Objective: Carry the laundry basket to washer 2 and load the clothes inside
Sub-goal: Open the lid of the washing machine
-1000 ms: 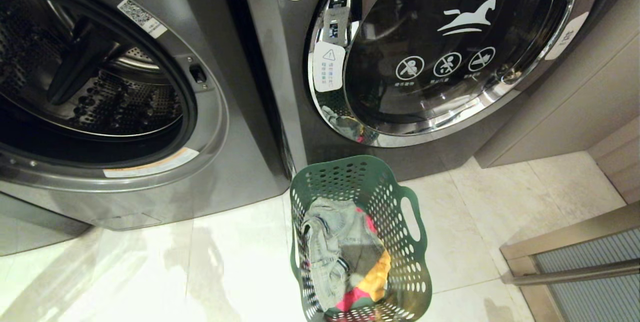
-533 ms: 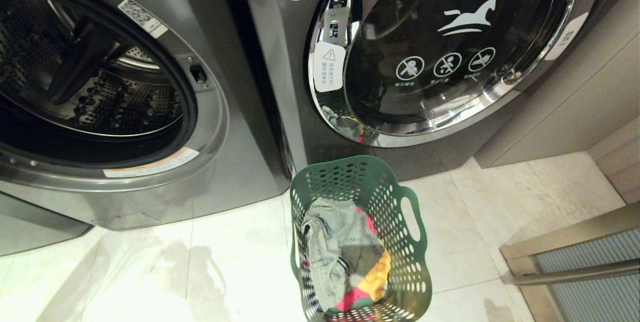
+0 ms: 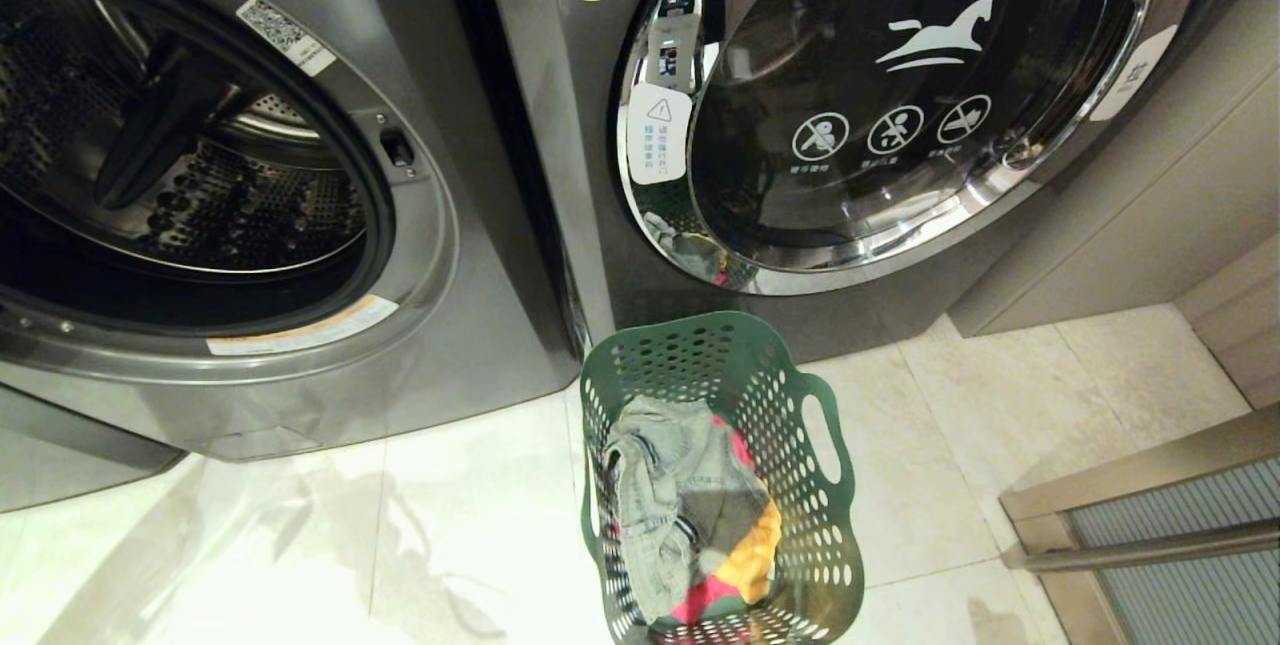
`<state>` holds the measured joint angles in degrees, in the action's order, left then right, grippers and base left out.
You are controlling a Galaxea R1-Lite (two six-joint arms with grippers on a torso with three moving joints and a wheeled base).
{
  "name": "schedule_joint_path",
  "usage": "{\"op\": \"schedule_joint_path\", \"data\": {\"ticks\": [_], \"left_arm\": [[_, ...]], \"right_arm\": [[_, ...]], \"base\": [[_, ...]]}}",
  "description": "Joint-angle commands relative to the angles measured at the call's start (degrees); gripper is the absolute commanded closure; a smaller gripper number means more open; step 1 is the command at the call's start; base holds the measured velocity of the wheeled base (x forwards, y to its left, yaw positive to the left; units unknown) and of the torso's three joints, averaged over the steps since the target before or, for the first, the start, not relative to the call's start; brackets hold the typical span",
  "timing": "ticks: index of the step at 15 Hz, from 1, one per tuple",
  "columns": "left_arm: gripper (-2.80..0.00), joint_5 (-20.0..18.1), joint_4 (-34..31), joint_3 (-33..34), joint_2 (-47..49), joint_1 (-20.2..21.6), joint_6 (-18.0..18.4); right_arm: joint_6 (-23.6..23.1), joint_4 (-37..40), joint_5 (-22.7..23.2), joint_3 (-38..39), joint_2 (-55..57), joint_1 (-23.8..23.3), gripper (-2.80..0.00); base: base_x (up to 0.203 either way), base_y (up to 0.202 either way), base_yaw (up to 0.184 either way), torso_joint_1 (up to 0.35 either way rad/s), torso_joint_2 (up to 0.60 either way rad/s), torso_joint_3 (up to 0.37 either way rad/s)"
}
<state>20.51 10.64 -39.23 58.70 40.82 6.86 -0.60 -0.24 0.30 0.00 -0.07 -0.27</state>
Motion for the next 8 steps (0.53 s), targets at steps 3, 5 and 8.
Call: {"op": "schedule_joint_path", "data": {"ticks": [3,5,8], "left_arm": [[0.00,-14.4,4.5,14.9,-12.4,-25.8,0.1],[0.00,-18.7,5.4,26.0,-20.6,-31.6,0.1],[0.00,-23.3,5.7,35.4,-30.2,-34.1,0.5]], "right_arm": [[-0.1,0.0,0.0,0.0,0.0,0.0,0.00],[0.0,0.0,0.0,0.0,0.1,0.0,0.00],[0.0,0.0,0.0,0.0,0.1,0.0,0.00]], "base": [[0.000,0.000,0.000,0.000,0.00,0.000],[0.000,0.000,0.000,0.000,0.00,0.000],[0.000,0.000,0.000,0.000,0.00,0.000]]}}
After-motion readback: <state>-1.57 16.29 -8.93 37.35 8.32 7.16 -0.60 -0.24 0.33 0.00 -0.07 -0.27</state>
